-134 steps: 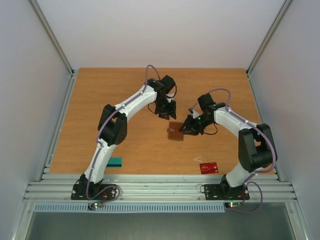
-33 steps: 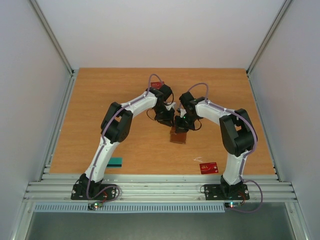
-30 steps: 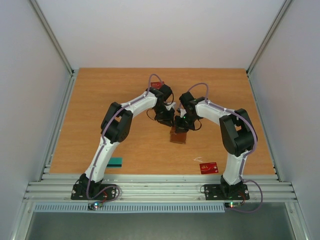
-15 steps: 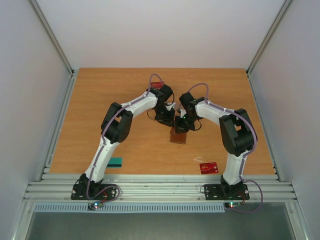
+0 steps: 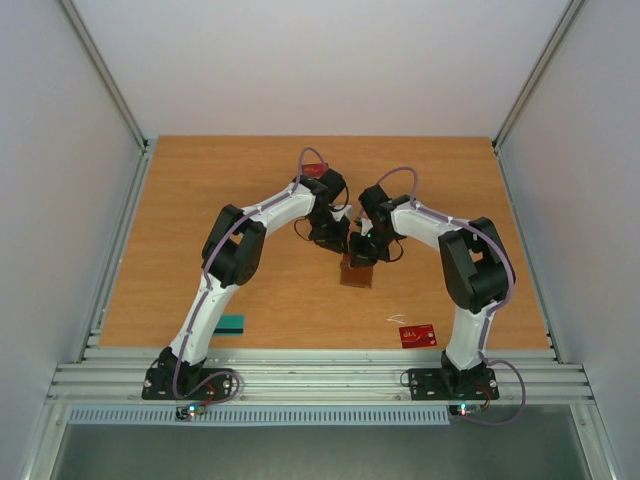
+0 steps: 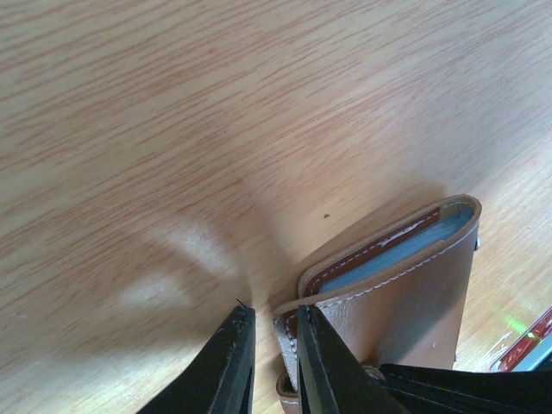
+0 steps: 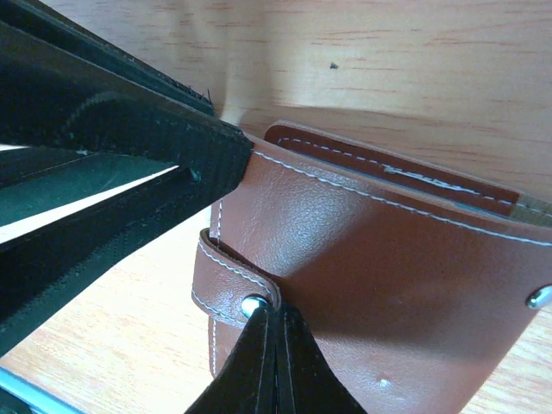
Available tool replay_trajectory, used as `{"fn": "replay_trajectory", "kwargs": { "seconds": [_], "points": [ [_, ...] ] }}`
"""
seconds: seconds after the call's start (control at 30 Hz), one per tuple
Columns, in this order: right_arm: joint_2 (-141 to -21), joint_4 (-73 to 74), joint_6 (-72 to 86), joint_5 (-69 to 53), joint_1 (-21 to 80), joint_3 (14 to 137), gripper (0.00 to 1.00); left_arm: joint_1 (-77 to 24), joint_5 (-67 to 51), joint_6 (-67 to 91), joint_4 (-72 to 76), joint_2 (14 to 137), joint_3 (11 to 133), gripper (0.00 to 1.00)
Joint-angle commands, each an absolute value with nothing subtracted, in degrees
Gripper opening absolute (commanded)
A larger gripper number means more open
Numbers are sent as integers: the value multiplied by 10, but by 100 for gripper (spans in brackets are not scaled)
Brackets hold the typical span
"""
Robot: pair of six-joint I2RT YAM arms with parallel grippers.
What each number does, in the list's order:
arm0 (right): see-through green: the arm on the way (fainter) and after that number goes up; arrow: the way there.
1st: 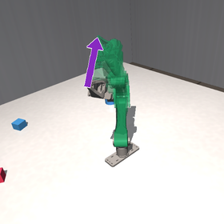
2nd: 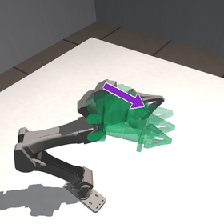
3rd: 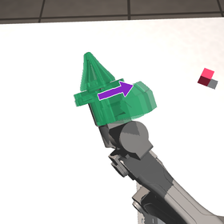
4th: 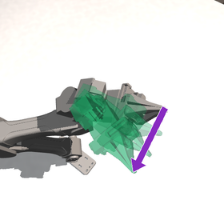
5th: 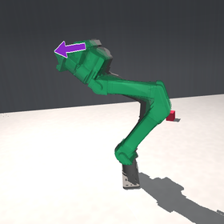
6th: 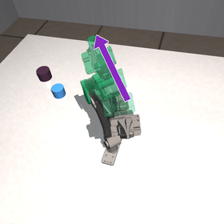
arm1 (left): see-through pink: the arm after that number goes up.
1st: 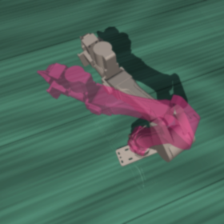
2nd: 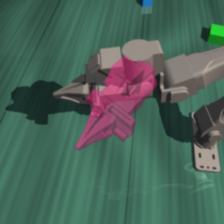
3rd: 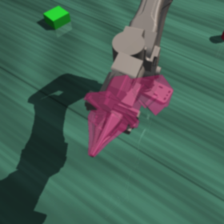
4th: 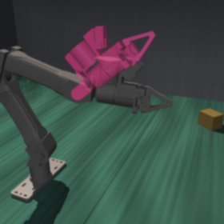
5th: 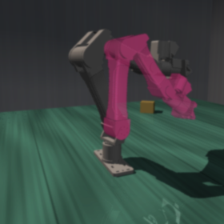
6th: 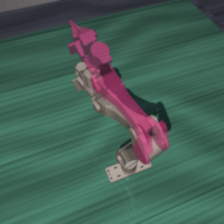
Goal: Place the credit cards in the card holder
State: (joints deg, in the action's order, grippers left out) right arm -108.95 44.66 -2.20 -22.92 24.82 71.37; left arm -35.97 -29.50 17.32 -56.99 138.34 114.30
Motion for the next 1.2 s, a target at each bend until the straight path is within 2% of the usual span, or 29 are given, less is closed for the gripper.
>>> {"fn": "replay_trajectory", "kwargs": {
  "seconds": [0.0,0.43,0.9,1.17],
  "points": [
    [-1088,483,-14,-206,251,689,1,-357,-248,171,-595,1379,1133,16],
    [-1089,490,-8,-202,251,671,1,-358,-240,171,-597,1381,1133,13],
    [-1201,489,25,-137,275,630,1,-360,-248,171,-586,1376,1122,12],
    [-1222,487,31,-104,286,610,1,-355,-259,174,-574,1293,1091,13]
  ]
}}
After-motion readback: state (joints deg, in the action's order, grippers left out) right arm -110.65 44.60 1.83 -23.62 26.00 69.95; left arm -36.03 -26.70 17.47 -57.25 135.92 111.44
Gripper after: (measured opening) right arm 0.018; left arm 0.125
